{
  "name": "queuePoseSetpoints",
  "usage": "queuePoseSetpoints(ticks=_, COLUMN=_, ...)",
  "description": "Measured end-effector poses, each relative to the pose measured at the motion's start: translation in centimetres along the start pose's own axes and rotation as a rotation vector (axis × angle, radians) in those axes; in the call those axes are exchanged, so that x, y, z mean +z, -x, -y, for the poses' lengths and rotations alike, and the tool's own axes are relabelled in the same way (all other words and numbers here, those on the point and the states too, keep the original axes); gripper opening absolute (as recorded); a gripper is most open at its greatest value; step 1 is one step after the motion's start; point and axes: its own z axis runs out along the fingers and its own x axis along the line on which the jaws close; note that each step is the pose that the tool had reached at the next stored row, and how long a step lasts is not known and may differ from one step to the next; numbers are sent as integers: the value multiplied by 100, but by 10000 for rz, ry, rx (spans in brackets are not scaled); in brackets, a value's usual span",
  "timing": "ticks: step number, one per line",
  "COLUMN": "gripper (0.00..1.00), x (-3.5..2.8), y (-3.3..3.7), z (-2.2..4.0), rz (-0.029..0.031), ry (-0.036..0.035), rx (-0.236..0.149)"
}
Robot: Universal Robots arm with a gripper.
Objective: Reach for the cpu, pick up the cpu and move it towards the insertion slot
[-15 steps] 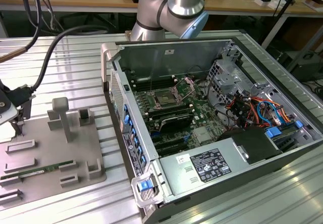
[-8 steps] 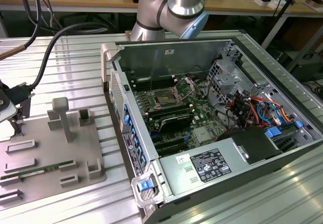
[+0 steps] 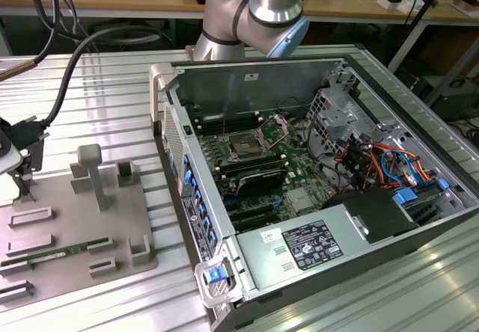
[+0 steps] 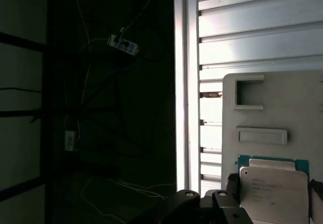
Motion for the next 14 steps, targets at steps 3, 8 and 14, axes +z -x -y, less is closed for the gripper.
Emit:
queuePoseSetpoints(ticks=3, gripper=55, x=-29, y=0, z=0, rz=0, ry=-1, rx=0)
queuePoseSetpoints(ticks=8, gripper=55, x=-94, y=0, z=0, rz=-1, ry=0, rx=0)
queuePoseSetpoints(ticks=14, gripper=55, x=-148, y=-1, z=0, rz=0, ry=0, rx=0)
